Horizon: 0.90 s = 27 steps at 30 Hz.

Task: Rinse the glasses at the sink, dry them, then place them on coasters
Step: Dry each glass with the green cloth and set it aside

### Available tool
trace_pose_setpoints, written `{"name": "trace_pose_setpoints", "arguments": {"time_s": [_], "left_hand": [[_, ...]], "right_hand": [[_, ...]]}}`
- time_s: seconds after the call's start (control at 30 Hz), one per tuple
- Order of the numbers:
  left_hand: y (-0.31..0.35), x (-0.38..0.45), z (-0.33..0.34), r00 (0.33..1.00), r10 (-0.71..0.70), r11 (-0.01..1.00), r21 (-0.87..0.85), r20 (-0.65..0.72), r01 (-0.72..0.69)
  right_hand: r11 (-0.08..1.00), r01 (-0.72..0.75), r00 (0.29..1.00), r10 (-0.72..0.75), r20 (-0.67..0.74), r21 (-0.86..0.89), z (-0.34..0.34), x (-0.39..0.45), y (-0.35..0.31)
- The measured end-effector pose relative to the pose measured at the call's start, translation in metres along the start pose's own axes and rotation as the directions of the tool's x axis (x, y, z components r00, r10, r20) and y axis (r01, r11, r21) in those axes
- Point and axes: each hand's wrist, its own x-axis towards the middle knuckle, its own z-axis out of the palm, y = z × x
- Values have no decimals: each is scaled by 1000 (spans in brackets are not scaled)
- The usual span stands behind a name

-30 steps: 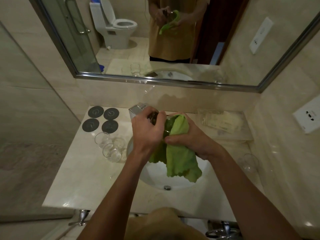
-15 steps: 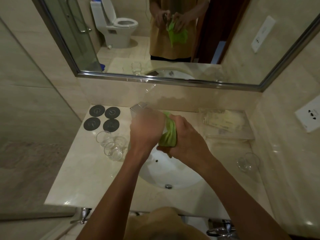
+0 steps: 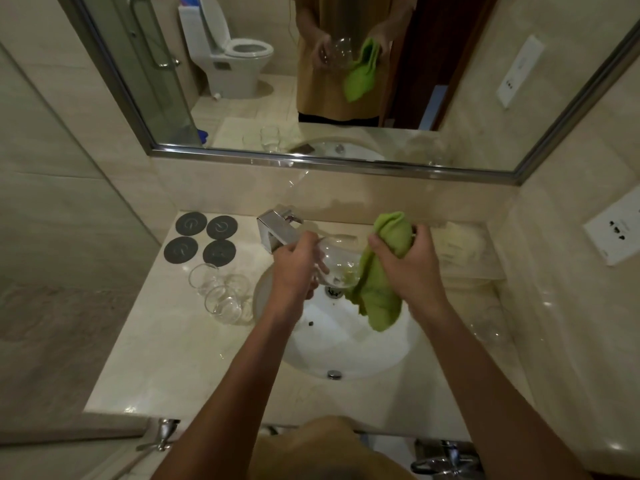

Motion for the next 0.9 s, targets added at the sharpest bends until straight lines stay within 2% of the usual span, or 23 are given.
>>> {"name": "trace_pose_setpoints", "arguments": {"time_s": [0.07, 0.13, 0.23, 0.33, 0.47, 0.57, 0.63, 0.7, 0.77, 0.8, 0.9], "left_hand": [[-2, -1, 5, 1000, -2, 1000, -15, -11, 2], [-3, 0, 6, 1000, -24, 998, -50, -20, 23], [0, 2, 1, 996, -90, 986, -142, -18, 87], [4, 4, -4, 992, -124, 975, -181, 17, 125], [6, 4, -7, 993, -80, 984, -153, 89, 93], [7, 2, -6, 997, 1, 997, -83, 78, 6], [7, 1, -4, 995, 70, 996, -60, 66, -66], [8, 0, -2, 995, 79, 993, -91, 58, -73], [10, 1, -1, 997, 48, 992, -121, 55, -41], [11, 1, -1, 998, 30, 991, -128, 58, -22], [11, 1, -1, 997, 8, 990, -140, 73, 3]], "right_hand": [[994, -11, 999, 6, 46, 109, 10, -14, -8], [984, -45, 988, 19, 153, 170, 15, -26, -12], [989, -57, 941, 7, 339, 138, 18, -31, -4], [997, -22, 899, -10, 437, 67, 14, -30, 0], [999, 46, 856, -40, 515, 1, 5, -26, -7], [991, 114, 823, -54, 566, -72, 4, -22, -3], [986, 155, 855, -104, 508, -59, 7, -20, 3], [956, 283, 918, -249, 308, -71, 10, -21, 7], [894, 442, 895, -434, 104, -75, 13, -26, 11], [888, 459, 887, -458, 56, -12, 13, -29, 13], [905, 370, 912, -397, 107, 208, 12, -31, 10]]}}
